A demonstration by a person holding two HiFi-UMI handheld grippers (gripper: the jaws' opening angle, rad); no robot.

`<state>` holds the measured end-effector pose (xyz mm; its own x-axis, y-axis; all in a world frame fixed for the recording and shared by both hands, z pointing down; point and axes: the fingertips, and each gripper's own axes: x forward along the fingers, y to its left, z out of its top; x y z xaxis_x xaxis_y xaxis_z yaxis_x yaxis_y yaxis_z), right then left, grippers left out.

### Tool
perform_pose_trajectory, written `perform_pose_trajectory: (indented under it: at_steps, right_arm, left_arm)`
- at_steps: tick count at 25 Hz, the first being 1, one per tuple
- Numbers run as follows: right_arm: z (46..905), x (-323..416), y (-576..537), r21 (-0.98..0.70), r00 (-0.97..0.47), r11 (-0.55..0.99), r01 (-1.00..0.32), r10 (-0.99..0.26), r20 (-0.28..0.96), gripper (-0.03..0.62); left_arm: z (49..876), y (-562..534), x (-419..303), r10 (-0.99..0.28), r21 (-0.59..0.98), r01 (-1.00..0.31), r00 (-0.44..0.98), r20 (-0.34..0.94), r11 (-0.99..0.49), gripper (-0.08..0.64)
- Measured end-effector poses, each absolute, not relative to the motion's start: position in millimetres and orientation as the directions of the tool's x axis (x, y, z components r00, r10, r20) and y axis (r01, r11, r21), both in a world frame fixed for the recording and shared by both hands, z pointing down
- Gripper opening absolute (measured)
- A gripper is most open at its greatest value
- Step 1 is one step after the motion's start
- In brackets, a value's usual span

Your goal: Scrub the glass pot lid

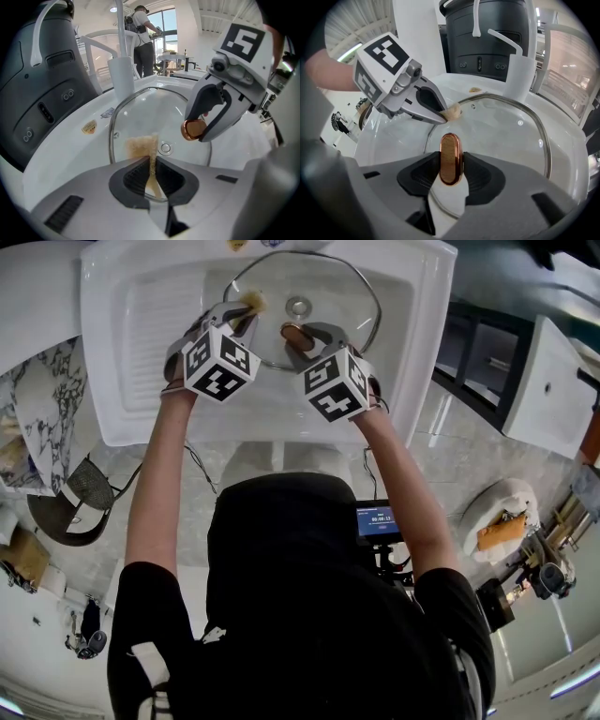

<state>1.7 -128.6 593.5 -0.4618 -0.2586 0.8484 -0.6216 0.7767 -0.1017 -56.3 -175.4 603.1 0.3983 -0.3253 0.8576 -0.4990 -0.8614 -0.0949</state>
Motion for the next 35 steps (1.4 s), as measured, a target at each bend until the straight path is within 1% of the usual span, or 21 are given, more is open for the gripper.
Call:
perform_pose_trajectory:
  at_steps: [13, 23, 35]
  right_arm:
    - [593, 3, -129, -0.102, -0.458, 0.772, -0.628, -0.261, 0.850, 0.149]
    - [593, 5, -130, -0.099, -0.456, 0.770, -0.630, -0.263, 0.850, 0.147]
    - [594, 5, -130, -0.100, -0.452, 0.765, -0.637, -0.265, 0.852, 0.149]
  left_arm:
    - [616, -153, -55, -0.288, -0.051, -0.500, 0.408, 0.866, -0.864, 0.020]
    - [630, -129, -52, -0.226, 0.003, -0.485, 0.414, 0.882, -0.875, 0.020]
    - [639, -115, -53, -0.187, 0.052, -0.503, 0.413, 0.891, -0.863, 0.020]
